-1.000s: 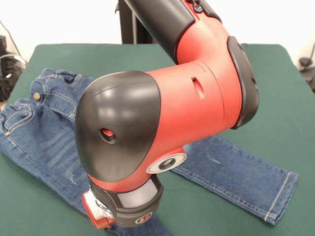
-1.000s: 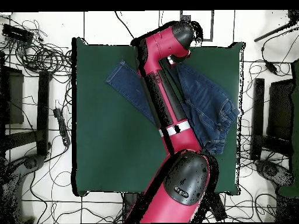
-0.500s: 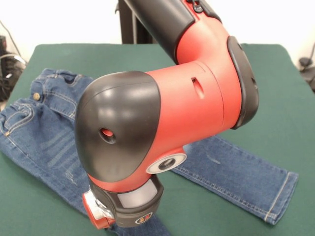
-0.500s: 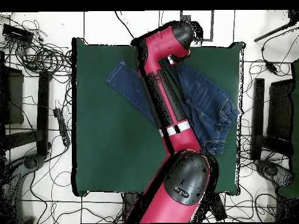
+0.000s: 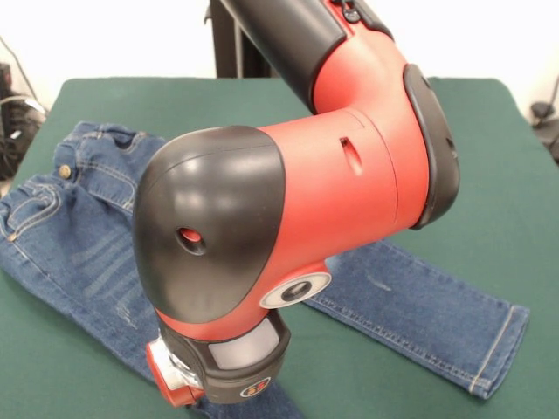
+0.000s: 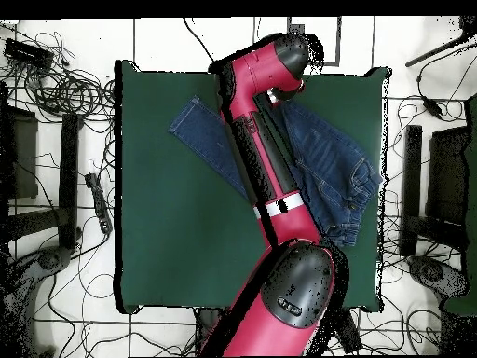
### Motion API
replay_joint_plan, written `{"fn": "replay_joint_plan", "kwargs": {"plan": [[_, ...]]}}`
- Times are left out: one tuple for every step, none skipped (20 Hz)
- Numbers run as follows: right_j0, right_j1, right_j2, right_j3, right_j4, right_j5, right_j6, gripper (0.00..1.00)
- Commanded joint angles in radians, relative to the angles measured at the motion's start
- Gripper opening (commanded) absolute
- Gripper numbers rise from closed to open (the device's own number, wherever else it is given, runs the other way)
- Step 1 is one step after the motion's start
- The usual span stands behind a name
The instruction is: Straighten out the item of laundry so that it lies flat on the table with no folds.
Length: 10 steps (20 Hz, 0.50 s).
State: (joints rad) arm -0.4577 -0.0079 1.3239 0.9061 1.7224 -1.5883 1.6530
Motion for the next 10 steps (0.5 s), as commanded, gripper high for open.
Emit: {"fn": "replay_joint_plan", "kwargs": {"plan": [[0.046, 0.026, 0.031, 0.018, 0.089, -0.05, 0.169, 1.0], [0.047, 0.025, 0.031, 0.018, 0.089, -0.051, 0.17, 1.0], [0.047, 0.024, 0.032, 0.017, 0.088, -0.052, 0.171, 1.0], [0.048, 0.024, 0.032, 0.015, 0.087, -0.053, 0.171, 1.0], [0.049, 0.023, 0.031, 0.016, 0.085, -0.051, 0.172, 1.0], [0.049, 0.022, 0.031, 0.015, 0.084, -0.052, 0.173, 1.0], [0.051, 0.019, 0.03, 0.013, 0.08, -0.055, 0.171, 1.0], [0.052, 0.016, 0.03, 0.013, 0.081, -0.059, 0.171, 1.0], [0.052, 0.014, 0.03, 0.013, 0.082, -0.06, 0.172, 1.0], [0.052, 0.012, 0.03, 0.014, 0.082, -0.061, 0.173, 1.0]]}}
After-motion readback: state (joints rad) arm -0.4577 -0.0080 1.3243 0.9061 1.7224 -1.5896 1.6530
